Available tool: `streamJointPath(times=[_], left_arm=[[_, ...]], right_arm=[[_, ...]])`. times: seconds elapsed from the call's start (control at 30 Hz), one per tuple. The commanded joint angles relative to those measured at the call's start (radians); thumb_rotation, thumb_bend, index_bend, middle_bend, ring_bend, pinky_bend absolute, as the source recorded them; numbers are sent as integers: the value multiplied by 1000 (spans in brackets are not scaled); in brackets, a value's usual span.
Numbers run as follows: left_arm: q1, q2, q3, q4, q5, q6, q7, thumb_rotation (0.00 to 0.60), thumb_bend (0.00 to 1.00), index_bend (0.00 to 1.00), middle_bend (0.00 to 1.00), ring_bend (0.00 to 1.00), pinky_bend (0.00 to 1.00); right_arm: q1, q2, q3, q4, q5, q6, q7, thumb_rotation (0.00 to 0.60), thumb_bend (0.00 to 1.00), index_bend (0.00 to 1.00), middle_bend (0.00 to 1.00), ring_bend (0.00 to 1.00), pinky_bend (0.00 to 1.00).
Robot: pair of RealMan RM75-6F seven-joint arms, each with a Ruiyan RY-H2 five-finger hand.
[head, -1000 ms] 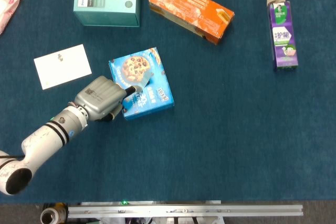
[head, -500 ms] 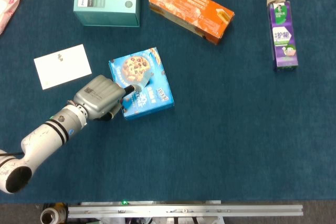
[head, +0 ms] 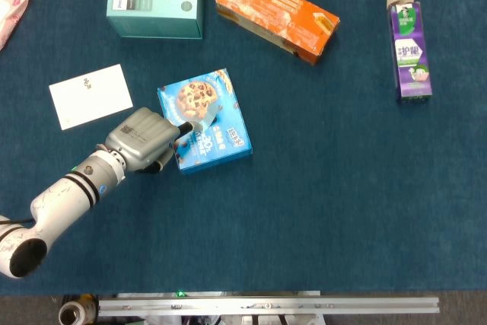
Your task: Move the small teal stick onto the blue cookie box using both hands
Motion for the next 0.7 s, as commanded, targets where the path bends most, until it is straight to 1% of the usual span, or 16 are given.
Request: streamJointPath(times=[0.03, 0.3, 0.7], left_arm=[[-1, 3, -1, -1, 1, 2, -2, 600, 811, 144, 1000, 1000, 1000], [-3, 1, -6, 0, 4, 4, -9, 600, 811, 144, 1000, 1000, 1000], [-20, -29, -16, 9, -3, -2, 1, 600, 811, 144, 1000, 1000, 1000]], right_arm=[[-1, 0, 0, 0, 0, 0, 0, 600, 367, 456, 648, 652, 639], [-2, 0, 1, 0, -1, 1, -1, 600, 366, 456, 648, 653, 640], [-12, 9, 2, 3, 1, 7, 11, 600, 366, 456, 648, 653, 640]])
